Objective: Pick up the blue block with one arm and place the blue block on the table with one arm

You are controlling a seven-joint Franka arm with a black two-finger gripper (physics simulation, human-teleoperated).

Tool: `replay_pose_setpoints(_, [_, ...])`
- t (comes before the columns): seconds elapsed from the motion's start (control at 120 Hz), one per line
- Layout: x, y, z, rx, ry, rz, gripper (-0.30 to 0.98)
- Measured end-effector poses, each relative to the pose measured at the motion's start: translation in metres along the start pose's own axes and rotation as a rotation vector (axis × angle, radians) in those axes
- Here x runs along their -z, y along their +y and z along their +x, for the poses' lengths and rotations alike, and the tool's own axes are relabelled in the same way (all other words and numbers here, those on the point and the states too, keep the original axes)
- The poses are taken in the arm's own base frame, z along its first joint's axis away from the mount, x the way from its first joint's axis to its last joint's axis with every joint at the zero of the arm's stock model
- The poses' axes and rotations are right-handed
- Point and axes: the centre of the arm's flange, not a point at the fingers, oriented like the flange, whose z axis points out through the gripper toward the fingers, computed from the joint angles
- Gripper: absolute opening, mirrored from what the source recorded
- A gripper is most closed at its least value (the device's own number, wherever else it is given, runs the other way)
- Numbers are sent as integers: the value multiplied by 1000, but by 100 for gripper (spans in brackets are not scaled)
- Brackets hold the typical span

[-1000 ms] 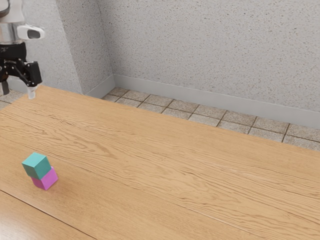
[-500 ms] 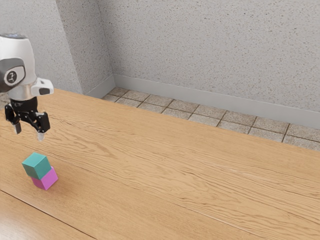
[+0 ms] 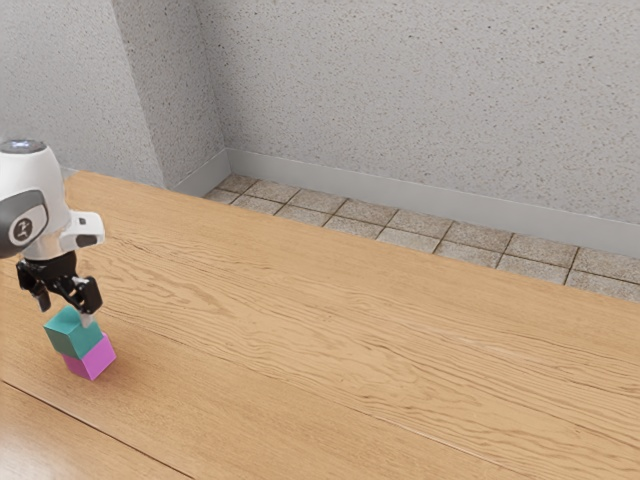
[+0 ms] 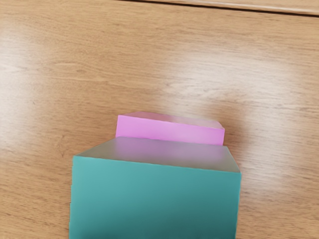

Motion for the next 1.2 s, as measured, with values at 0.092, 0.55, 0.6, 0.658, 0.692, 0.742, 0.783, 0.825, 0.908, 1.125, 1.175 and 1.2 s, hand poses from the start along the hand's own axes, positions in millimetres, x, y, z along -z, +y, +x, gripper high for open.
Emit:
replay_pose_setpoints(0.092, [-8, 4, 4, -12, 0, 9, 69])
replay_pose_setpoints(0.55, [-42, 4, 4, -2, -9, 7, 69])
replay_pose_setpoints(0.6, [-45, 3, 4, 0, -9, 8, 69])
replay_pose_setpoints(0.658, [-46, 3, 5, 3, -6, 8, 66])
replay_pose_setpoints(0.692, [-46, 3, 5, 5, -4, 5, 62])
replay_pose_setpoints(0.742, [-46, 4, 5, 9, -2, 1, 56])
replay_pose_setpoints(0.783, [-48, 4, 4, 13, -3, -3, 52])
replay_pose_setpoints(0.825, [-49, 3, 4, 18, -4, -6, 48])
replay_pose_setpoints(0.908, [-51, -1, 1, 31, -6, -11, 45])
replay_pose_setpoints(1.125, [-46, -5, 2, 46, 11, -12, 45])
replay_pose_setpoints(1.175, [-43, -6, 3, 47, 17, -13, 43])
replay_pose_setpoints(1.2, [-42, -6, 4, 47, 19, -13, 42])
